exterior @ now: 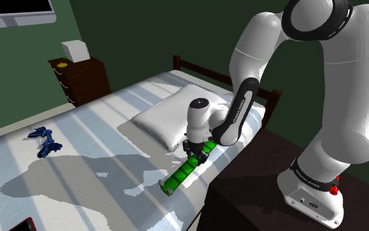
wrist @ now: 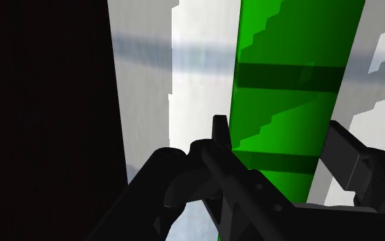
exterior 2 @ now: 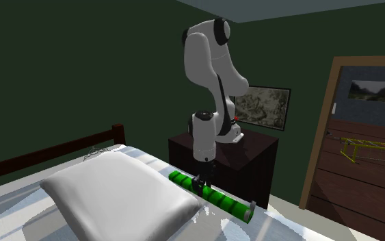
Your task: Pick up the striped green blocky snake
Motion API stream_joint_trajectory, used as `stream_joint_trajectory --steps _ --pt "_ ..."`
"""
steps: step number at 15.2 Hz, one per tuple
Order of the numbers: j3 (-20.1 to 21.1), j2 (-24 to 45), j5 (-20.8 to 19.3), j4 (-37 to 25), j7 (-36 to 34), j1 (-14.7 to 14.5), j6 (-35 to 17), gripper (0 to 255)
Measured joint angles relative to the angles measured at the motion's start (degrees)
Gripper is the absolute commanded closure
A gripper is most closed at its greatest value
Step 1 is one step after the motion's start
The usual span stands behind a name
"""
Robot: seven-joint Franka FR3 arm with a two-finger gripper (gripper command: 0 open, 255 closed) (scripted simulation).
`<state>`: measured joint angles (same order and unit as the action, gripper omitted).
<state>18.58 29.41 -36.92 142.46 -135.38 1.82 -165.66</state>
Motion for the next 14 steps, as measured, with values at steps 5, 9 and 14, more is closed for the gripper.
stream_joint_trajectory --steps 5,9,14 --pt "4.8 -4.1 3.9 1.6 3.1 3.9 2.9 255" --pt "9.2 -7.9 8.0 3.2 6.3 7.6 5.2 255" --pt "14.3 -12.2 13.6 4.4 10.3 11.4 8.0 255"
